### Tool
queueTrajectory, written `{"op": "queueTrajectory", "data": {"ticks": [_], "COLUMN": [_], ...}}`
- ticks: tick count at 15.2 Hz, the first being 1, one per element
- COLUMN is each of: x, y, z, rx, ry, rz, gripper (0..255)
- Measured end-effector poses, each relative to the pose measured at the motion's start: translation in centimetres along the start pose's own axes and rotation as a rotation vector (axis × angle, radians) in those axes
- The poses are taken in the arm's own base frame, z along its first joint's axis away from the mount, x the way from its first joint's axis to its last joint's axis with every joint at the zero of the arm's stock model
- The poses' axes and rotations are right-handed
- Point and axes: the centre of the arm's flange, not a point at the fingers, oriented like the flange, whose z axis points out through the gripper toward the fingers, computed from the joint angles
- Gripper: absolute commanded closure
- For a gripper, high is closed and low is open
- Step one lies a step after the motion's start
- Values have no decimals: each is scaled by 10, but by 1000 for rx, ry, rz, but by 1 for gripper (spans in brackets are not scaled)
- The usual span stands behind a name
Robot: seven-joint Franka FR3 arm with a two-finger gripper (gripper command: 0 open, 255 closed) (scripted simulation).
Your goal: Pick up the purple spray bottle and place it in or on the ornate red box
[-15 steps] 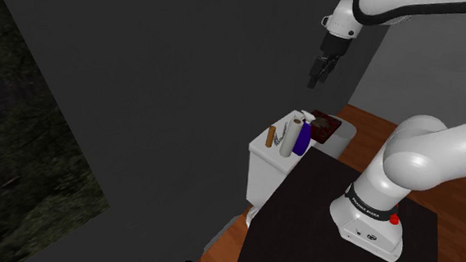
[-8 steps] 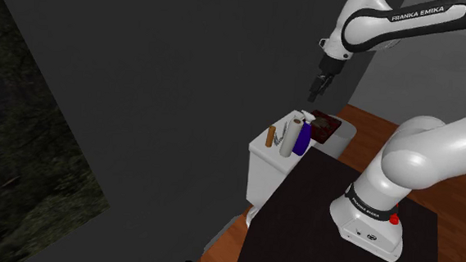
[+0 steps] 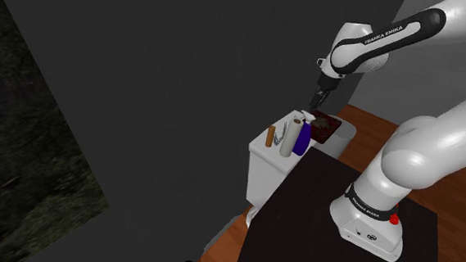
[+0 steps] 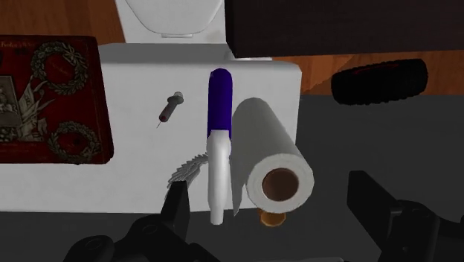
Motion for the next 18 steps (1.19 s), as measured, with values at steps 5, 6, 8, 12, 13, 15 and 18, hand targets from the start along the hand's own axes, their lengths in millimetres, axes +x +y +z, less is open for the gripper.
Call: {"op": "queueTrajectory", "data": {"ticks": [5, 6, 8, 12, 13, 15, 18], "x": [1, 0, 0, 0, 0, 0, 0], "y": [27, 28, 27, 27, 28, 28, 28], "z": [41, 46, 56, 74, 75, 76, 76], "rx": [-6, -7, -7, -8, -8, -8, -8], "ry": [-4, -4, -4, -4, -4, -4, -4], "rz": [-14, -15, -15, -15, -15, -15, -15], "gripper": [0, 0, 0, 0, 0, 0, 255]}}
